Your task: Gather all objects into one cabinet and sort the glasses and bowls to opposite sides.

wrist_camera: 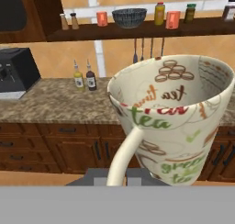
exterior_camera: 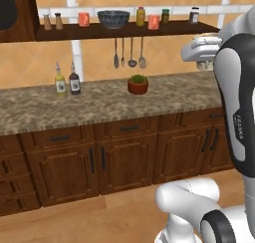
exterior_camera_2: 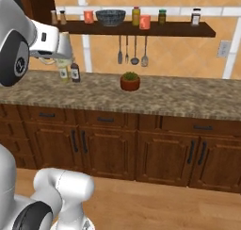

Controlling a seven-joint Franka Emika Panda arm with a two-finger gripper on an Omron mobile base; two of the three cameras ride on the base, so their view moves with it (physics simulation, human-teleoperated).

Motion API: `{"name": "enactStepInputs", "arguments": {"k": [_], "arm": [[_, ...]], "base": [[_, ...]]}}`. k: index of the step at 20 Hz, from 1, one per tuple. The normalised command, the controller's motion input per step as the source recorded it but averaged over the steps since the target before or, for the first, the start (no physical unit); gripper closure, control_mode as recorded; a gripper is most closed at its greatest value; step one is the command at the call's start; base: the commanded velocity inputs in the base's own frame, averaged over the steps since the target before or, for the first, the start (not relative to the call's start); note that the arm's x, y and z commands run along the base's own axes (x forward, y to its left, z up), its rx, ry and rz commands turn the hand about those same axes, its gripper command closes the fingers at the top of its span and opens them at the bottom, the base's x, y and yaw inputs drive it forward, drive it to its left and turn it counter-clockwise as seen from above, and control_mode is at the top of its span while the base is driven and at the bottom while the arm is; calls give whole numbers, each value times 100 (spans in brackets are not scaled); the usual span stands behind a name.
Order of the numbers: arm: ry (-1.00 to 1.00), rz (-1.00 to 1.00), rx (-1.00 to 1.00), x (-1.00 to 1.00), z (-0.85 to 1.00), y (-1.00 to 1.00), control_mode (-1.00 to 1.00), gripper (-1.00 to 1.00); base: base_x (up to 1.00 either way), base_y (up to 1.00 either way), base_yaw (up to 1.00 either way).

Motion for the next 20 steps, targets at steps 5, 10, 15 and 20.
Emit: {"name": "enactStepInputs", "arguments": {"k": [5, 10, 15, 20], "arm": [[0, 0, 0, 0, 0, 0, 100, 100], [0, 0, 0, 0, 0, 0, 100, 100], [0, 0, 0, 0, 0, 0, 100, 100], [0, 0, 0, 0, 0, 0, 100, 100]], "base": [[63, -4, 0], [44, -18, -1], [56, -21, -1], [57, -21, 0]]}}
